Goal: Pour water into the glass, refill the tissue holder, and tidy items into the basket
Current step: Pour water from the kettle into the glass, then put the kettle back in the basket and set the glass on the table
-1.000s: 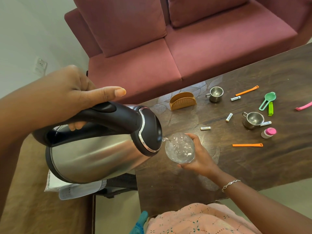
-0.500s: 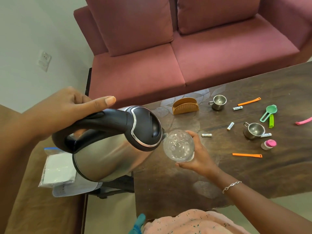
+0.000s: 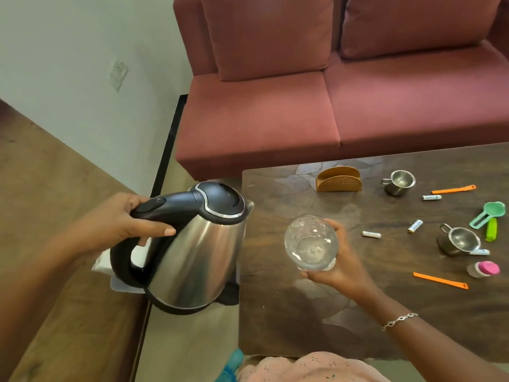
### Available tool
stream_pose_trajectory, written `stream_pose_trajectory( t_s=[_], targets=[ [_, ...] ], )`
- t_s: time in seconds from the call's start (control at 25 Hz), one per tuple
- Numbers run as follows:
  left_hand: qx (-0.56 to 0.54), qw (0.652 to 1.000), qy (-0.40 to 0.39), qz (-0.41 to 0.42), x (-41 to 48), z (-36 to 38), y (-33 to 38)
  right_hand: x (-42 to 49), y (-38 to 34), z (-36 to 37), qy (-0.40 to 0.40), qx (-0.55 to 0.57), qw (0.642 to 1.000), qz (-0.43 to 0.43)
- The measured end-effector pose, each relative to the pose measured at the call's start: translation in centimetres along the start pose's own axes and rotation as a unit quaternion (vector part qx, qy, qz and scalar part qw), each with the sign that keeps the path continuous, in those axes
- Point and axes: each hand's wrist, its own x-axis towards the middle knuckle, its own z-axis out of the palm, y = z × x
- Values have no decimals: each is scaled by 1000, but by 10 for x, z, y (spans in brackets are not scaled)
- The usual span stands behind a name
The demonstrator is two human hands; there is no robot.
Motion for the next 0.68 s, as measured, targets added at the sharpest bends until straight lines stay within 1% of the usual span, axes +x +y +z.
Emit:
stream_pose_trajectory(
  t_s=[0.08, 0.2, 0.44, 0.6, 0.68],
  targets=[
    [-44, 998, 32, -12, -4, -7, -34, 5, -5, 13, -6, -10, 1000, 2],
    [-105, 988, 112, -28, -7, -13, -84, 16, -13, 35, -17, -19, 1000, 5],
    [-216, 936, 277, -40, 13, -15, -174, 36, -25, 77, -28, -19, 999, 4],
    [-240, 901, 356, -69, 43, -9, -216, 48, -33, 102, -34, -20, 999, 14],
    [-245, 888, 378, -95, 62, -5, -235, 55, -36, 116, -40, -24, 999, 14]
  ],
)
